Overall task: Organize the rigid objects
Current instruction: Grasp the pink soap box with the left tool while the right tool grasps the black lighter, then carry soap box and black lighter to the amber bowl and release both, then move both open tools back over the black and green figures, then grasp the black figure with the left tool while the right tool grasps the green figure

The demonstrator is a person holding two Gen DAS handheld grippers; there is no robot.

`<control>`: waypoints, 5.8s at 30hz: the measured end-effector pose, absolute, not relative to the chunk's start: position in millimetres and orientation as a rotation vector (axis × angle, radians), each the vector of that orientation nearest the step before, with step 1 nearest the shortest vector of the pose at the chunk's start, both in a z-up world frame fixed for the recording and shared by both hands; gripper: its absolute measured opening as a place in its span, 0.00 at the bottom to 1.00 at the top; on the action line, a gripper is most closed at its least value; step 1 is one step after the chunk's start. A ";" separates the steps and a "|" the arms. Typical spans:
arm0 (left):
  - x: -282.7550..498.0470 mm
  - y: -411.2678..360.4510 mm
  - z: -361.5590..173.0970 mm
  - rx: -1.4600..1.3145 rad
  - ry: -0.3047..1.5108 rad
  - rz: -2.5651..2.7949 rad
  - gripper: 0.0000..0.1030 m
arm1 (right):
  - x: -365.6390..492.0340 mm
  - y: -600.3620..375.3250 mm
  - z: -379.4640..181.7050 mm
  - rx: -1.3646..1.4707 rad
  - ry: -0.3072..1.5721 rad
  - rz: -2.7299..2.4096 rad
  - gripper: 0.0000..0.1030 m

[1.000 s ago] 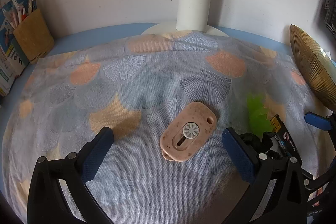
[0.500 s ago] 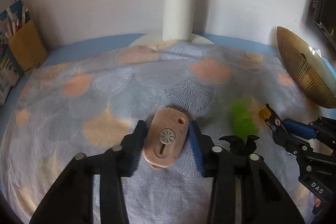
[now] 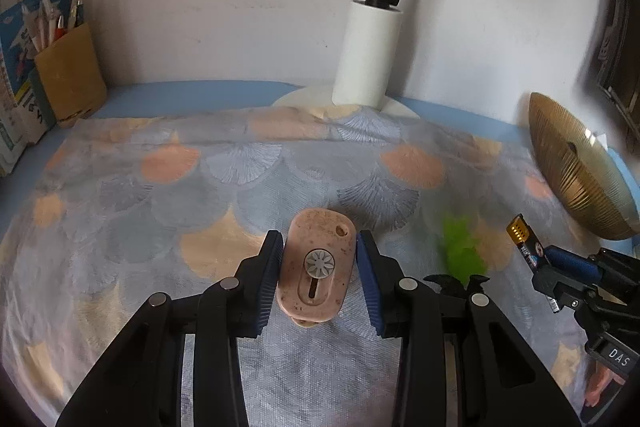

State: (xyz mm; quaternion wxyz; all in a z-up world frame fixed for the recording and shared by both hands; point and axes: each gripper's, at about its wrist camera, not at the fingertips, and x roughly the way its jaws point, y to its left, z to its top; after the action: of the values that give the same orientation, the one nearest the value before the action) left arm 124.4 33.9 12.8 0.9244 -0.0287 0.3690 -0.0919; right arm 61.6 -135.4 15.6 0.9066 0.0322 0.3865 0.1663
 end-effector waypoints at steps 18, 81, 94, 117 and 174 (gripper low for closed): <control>103.2 50.7 28.4 -0.120 0.616 -0.116 0.33 | 33.7 -151.5 39.8 0.150 0.592 0.460 0.22; 164.7 -221.7 98.1 0.032 0.730 -0.537 0.99 | 63.4 -432.0 81.5 0.584 0.683 0.052 1.00; 152.4 -131.2 139.0 0.030 0.669 -0.386 0.99 | 71.7 -353.8 131.7 0.528 0.583 0.166 1.00; 125.6 -20.9 24.8 0.015 0.885 -0.270 0.99 | 106.3 -158.0 65.1 0.311 0.813 0.361 1.00; 126.0 31.4 6.7 -0.004 0.826 -0.039 0.31 | 112.4 -74.6 -2.6 -0.020 0.905 0.481 0.29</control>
State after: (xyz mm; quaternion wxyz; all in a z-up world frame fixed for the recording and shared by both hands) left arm 126.0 31.4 6.7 0.9157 -0.0019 0.4015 -0.0189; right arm 112.4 -74.6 -2.6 0.8714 -0.0093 0.4331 0.2301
